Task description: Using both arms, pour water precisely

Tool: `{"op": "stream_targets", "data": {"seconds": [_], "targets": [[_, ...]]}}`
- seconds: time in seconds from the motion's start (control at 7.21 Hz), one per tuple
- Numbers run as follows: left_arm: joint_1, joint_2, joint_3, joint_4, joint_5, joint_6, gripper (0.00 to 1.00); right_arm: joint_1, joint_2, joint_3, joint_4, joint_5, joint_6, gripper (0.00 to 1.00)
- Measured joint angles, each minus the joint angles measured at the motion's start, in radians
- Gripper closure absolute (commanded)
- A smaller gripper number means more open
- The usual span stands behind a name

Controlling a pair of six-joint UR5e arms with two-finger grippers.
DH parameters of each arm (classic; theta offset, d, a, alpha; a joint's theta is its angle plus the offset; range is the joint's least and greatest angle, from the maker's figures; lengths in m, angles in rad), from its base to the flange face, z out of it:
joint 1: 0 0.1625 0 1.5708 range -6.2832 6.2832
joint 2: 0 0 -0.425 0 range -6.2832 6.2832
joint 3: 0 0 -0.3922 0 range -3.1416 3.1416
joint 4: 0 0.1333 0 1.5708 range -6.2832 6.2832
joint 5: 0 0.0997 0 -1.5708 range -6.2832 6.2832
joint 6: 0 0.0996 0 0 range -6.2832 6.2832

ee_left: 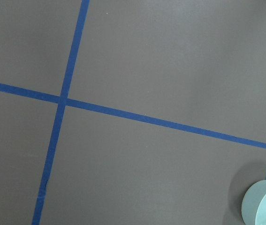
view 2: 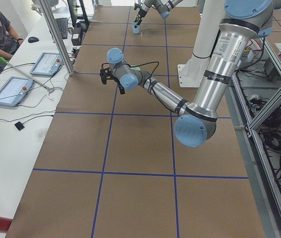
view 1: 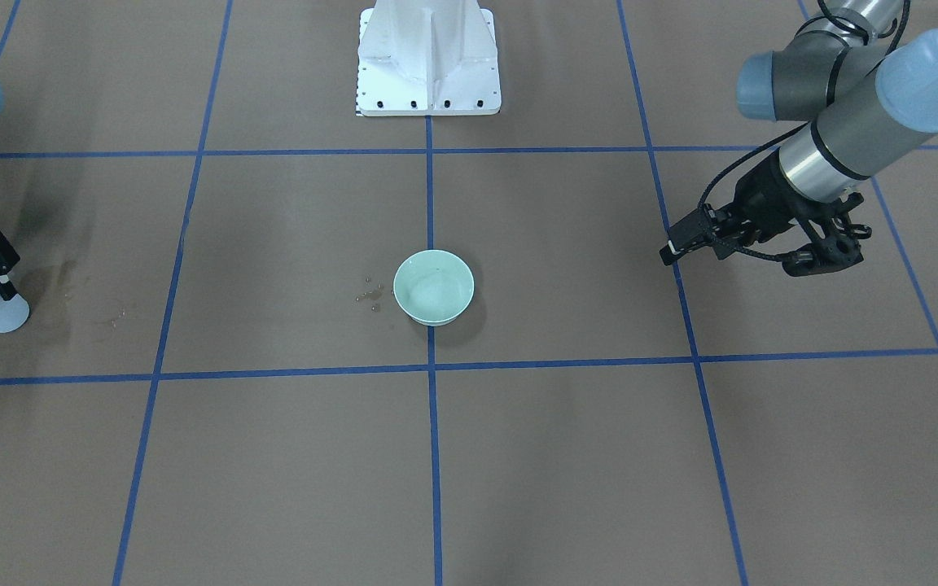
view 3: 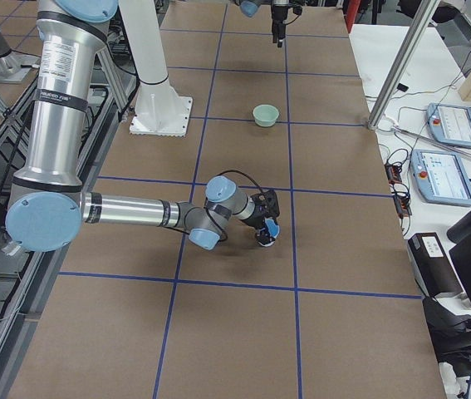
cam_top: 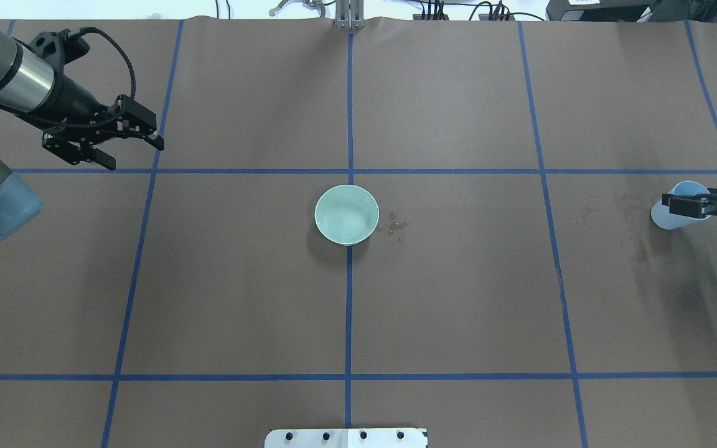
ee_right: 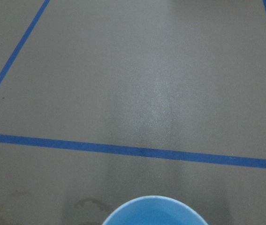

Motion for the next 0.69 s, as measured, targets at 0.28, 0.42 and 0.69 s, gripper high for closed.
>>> {"op": "stream_targets", "data": {"seconds": [0.28,0.42,0.69], "targets": [[0.008,-0.009,0.000,0.000,0.012,-0.018,0.02,0.077,-0.008,0.011,-0.004,0.083,-0.037,0.00],[0.039,-0.025,0.002,0.000,0.049,-0.054,0.02,0.130,-0.005,0.012,-0.011,0.154,-0.042,0.00],[0.186,-0.125,0.043,0.001,0.194,-0.171,0.02,0.243,0.000,0.022,-0.064,0.289,-0.081,0.00]]}}
